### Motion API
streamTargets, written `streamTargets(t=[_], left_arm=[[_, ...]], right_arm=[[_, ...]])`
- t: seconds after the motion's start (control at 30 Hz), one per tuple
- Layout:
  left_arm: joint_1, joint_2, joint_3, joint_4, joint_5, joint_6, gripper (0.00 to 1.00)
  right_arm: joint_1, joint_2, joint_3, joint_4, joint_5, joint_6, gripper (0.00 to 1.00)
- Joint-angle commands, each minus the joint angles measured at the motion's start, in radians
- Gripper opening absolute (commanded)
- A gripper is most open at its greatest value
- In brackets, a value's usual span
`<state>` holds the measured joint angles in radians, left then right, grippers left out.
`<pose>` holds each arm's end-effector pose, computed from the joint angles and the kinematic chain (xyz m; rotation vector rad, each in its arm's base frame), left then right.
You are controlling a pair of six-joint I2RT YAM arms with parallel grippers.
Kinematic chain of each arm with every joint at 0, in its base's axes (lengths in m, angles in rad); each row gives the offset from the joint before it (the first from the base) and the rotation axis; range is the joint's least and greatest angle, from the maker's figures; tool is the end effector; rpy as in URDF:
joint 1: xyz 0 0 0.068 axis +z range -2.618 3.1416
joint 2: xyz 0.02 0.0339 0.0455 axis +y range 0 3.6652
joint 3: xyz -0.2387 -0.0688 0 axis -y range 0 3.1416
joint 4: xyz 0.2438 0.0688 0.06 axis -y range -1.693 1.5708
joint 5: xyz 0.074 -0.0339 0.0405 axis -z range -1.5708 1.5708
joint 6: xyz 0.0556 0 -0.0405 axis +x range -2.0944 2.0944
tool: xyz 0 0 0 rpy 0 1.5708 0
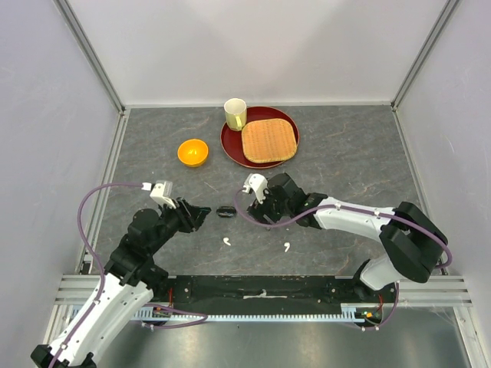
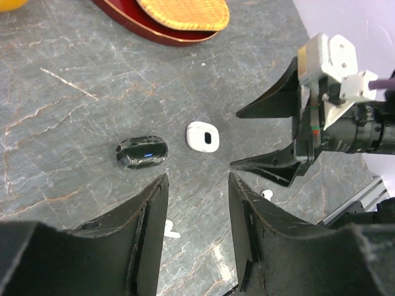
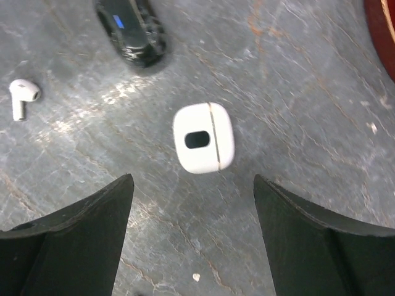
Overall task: Insert the wireless bluetooth earbuds into the charging case
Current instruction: Pick up the charging case at the center of the board.
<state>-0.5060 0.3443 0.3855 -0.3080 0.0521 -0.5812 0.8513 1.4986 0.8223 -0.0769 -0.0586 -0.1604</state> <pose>0.1397 -0.0807 0.2299 -0.0339 1.9147 -0.7986 0.2117 0.2466 0.1572 -1.1693 2.0491 0.4111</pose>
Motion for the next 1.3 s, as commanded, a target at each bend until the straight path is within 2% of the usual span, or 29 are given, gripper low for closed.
streamTargets(t=[0.0, 0.1, 0.33, 0.63, 1.0, 1.13, 1.27], left_arm=[[0.001, -0.060, -0.032, 0.089, 0.041, 0.043, 0.55], [0.001, -0.122, -0.068, 0.145, 0.045, 0.035, 0.77], [0.001, -0.223, -0.091, 0.127, 0.003, 0.014, 0.86], [0.001, -0.179, -0.042, 0.046, -0.049, -0.005, 0.89], [0.001, -0.088, -0.022, 0.058, -0.021, 0.001, 0.89], [0.001, -0.097, -0.027, 0.061, -0.031, 0.004, 0.89], [0.001, -0.094, -0.027, 0.060, -0.029, 0.003, 0.90]], right_arm=[[-0.018, 0.003, -0.064, 0.212, -0.168, -0.142, 0.85], [-0.044, 0.038, -0.077, 0.264, -0.210, -0.143, 0.85], [-0.130, 0.106, -0.078, 0.290, -0.316, -0.128, 0.84], [-0.138, 0.169, -0.052, 0.296, -0.377, -0.133, 0.83], [-0.139, 0.230, -0.051, 0.296, -0.316, -0.156, 0.77], [-0.139, 0.238, -0.055, 0.312, -0.310, -0.148, 0.73], [-0.139, 0.242, -0.057, 0.309, -0.308, -0.143, 0.64]])
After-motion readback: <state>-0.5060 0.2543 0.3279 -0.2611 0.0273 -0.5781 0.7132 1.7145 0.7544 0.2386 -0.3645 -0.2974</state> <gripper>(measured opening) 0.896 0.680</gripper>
